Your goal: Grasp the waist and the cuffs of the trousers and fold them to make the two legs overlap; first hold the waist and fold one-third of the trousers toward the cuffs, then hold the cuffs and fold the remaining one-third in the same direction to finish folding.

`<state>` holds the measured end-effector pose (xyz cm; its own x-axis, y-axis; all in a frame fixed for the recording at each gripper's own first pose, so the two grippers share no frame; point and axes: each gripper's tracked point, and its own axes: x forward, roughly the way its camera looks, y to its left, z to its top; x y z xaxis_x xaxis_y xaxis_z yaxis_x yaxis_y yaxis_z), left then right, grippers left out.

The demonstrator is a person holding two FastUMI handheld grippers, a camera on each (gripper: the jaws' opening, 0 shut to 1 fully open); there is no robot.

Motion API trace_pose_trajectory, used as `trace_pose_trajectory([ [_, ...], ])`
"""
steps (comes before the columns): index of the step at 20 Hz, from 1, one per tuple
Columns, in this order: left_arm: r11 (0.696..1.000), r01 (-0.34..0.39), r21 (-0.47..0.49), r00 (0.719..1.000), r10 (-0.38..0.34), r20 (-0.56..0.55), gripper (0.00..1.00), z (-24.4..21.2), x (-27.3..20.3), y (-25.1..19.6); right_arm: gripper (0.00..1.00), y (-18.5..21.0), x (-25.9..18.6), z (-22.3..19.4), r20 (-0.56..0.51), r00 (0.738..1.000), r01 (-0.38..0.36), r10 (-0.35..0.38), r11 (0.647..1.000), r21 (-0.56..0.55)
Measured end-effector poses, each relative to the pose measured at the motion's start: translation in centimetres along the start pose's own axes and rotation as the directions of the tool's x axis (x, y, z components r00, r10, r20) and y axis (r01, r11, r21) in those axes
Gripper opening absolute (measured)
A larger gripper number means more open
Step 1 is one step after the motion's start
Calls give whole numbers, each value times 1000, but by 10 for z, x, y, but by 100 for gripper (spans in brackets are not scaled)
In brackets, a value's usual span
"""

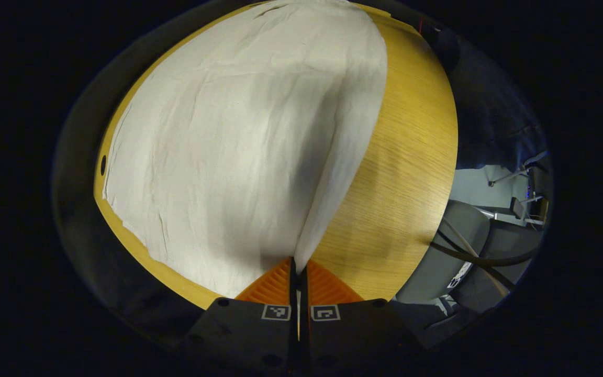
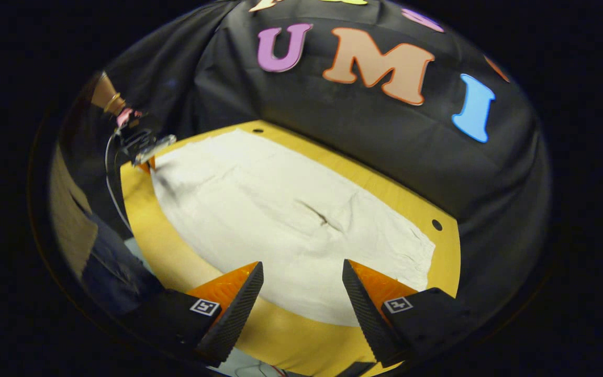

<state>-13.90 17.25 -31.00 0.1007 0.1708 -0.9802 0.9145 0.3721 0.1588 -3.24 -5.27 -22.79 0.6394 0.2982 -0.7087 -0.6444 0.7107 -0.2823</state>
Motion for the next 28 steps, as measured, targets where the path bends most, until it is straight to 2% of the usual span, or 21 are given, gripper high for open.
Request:
trace_pose_trajectory([
  [4,999,-31,-26,1000,31,-4,0,1,0,2,98,-15,16,-48,-171,980,-137,106,973,-183],
  [8,998,-37,-43,999,36,-17,0,1,-1,2,98,-30,28,-93,-343,923,-269,173,928,-258],
  [11,998,-41,-56,999,40,-30,0,1,0,2,98,-39,39,-118,-455,867,-344,205,906,-248],
  [14,996,-48,-76,999,46,-26,0,0,1,4,98,-43,48,-126,-508,833,-380,220,895,-234],
  [16,996,-49,-80,998,47,-30,0,1,2,4,97,-40,53,-133,-552,800,-411,237,886,-215],
  [19,996,-50,-78,998,48,-34,1,1,3,3,92,-44,52,-134,-575,784,-440,235,863,-248],
  [20,996,-49,-80,998,46,-36,0,1,3,4,95,-44,53,-135,-586,779,-436,225,865,-248],
  [21,996,-47,-82,998,45,-36,0,1,2,2,89,-43,50,-136,-595,774,-434,217,866,-248],
  [22,995,-47,-85,998,44,-39,0,1,2,2,94,-43,50,-135,-608,767,-430,206,868,-248],
  [23,995,-50,-86,998,46,-40,0,1,2,2,89,-42,48,-137,-623,757,-425,195,871,-244],
  [25,995,-56,-82,998,53,-39,0,1,2,4,73,-43,48,-139,-650,741,-422,170,870,-254],
  [26,995,-58,-83,998,55,-39,0,1,2,3,72,-46,48,-139,-657,737,-420,157,868,-264],
  [28,995,-57,-85,998,54,-37,0,1,2,2,44,-50,47,-136,-651,748,-411,131,862,-298],
])
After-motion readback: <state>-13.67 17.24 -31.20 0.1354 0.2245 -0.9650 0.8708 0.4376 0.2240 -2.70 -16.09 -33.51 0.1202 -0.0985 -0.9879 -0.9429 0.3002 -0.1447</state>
